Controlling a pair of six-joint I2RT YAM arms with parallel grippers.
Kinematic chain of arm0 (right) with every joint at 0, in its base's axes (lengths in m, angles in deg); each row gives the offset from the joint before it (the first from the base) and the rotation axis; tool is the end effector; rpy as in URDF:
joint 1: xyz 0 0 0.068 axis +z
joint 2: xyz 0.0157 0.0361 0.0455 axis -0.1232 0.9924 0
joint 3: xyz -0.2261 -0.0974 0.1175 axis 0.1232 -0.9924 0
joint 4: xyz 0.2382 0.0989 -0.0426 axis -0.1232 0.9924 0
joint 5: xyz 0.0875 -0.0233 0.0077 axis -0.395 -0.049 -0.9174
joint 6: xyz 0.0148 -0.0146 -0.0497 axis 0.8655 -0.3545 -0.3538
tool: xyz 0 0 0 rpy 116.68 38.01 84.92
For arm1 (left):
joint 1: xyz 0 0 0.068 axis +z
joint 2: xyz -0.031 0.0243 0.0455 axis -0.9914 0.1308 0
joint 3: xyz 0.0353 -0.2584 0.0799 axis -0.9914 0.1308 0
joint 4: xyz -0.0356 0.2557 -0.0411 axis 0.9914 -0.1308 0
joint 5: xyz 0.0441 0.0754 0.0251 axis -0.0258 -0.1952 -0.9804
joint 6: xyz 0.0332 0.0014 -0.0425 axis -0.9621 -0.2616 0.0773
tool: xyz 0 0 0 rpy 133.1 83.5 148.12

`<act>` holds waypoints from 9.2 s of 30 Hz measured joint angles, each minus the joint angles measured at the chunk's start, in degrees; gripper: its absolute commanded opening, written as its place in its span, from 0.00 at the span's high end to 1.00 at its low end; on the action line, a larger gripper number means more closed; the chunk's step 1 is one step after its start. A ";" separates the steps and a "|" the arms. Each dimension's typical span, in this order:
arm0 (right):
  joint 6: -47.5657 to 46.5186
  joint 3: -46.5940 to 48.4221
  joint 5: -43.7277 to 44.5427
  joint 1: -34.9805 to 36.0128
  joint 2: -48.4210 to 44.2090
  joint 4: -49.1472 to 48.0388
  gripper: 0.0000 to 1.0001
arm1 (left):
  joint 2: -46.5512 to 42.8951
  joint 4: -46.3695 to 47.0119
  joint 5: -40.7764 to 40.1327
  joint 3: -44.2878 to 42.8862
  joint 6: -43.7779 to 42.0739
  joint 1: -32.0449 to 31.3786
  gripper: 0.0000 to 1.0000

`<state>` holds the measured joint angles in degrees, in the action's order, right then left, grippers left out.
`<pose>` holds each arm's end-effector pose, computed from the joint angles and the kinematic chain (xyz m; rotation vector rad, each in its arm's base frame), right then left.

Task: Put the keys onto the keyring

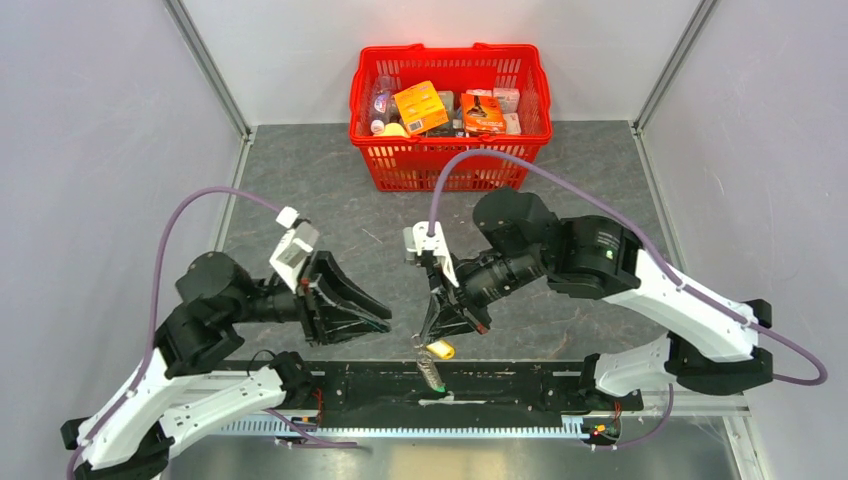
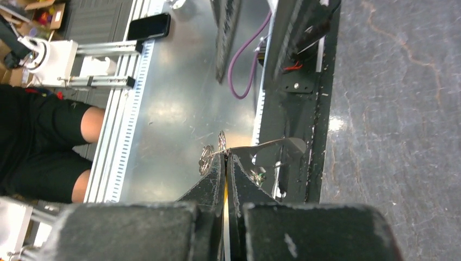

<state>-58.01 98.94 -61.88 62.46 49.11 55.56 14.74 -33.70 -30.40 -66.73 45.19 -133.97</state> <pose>0.0640 0.2292 0.4812 -1.5925 1.6437 1.3415 0.0361 -0.0794 0.4378 0.8782 1.4521 -1.5689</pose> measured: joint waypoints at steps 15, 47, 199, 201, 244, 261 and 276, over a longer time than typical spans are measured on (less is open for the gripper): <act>-5.73 5.66 -2.95 0.00 6.60 8.46 1.00 | 6.88 -3.13 5.46 -0.02 0.13 0.00 0.68; -6.16 11.67 -0.31 0.11 11.65 11.41 1.00 | 7.02 -6.78 6.40 0.55 -0.70 0.04 0.98; 12.57 -15.61 13.40 0.00 -6.23 -29.24 0.73 | -3.69 11.76 -9.99 7.41 5.01 0.00 0.98; 12.92 -15.82 13.09 0.00 -6.23 -29.55 0.79 | -3.69 11.74 -10.43 7.41 4.98 0.00 0.98; -0.22 0.07 -0.39 0.00 2.08 2.67 1.00 | 5.53 2.45 3.98 1.90 4.90 0.02 0.75; -0.83 6.19 -1.60 0.00 7.13 4.52 1.00 | 5.38 0.92 7.23 2.38 4.24 0.02 0.76; -0.87 8.22 -1.55 0.00 8.70 6.23 1.00 | 5.42 0.63 7.67 2.80 3.41 0.02 0.82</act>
<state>-58.88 107.15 -63.43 62.46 57.81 61.79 20.16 -33.07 -22.73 -63.94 48.60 -133.94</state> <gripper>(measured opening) 0.009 0.188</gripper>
